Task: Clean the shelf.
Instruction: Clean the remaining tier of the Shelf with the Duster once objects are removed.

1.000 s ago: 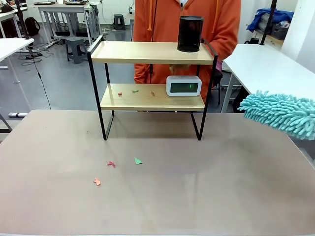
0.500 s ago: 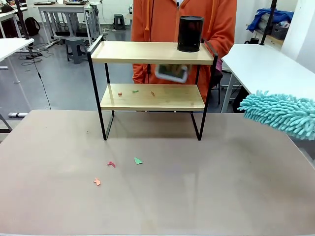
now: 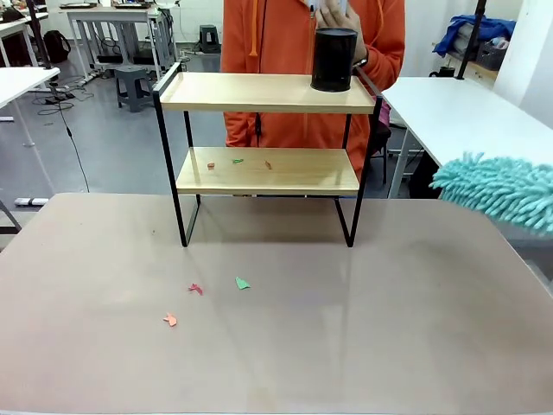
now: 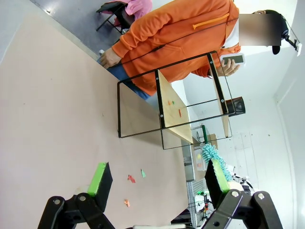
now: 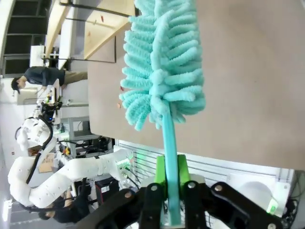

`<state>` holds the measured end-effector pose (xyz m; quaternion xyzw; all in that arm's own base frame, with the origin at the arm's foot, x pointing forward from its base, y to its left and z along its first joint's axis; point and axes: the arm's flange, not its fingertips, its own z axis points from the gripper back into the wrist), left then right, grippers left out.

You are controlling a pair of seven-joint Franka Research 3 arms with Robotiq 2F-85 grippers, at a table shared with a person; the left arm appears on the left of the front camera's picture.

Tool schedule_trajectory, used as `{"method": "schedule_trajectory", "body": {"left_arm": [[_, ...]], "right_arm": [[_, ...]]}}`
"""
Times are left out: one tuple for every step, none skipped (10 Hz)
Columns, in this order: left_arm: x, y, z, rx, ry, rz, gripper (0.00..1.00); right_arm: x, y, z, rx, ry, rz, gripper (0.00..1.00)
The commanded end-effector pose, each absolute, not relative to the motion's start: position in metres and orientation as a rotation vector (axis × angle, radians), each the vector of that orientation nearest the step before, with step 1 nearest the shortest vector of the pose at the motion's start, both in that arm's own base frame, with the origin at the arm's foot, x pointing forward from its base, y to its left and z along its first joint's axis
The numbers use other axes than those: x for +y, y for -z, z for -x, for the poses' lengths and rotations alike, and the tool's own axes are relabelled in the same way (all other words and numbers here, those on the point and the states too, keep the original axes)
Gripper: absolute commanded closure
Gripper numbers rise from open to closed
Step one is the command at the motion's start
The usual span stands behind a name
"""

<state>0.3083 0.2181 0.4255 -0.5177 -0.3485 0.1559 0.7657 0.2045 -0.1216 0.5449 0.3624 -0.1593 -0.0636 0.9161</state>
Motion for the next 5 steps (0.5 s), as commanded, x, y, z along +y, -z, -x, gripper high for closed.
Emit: {"method": "schedule_trajectory", "body": {"left_arm": [[0.217, -0.425, -0.31, -0.785, -0.324, 1.135, 0.0], [0.217, -0.425, -0.31, -0.785, -0.324, 1.135, 0.0], [0.217, -0.425, -0.31, -0.785, -0.324, 1.135, 0.0], [0.217, -0.425, -0.31, -0.785, -0.324, 1.135, 0.0], [0.217, -0.425, -0.31, -0.785, -0.324, 1.135, 0.0]], "right_arm": [[-0.101, -0.596, -0.171, -0.393, -0.018, -0.662, 0.87], [-0.078, -0.613, -0.157, -0.376, -0.151, -0.612, 0.87], [-0.056, -0.62, -0.152, -0.37, -0.274, -0.584, 0.87], [-0.033, -0.624, -0.153, -0.381, -0.332, -0.553, 0.87], [-0.005, -0.627, -0.163, -0.392, -0.363, -0.51, 0.87]]}}
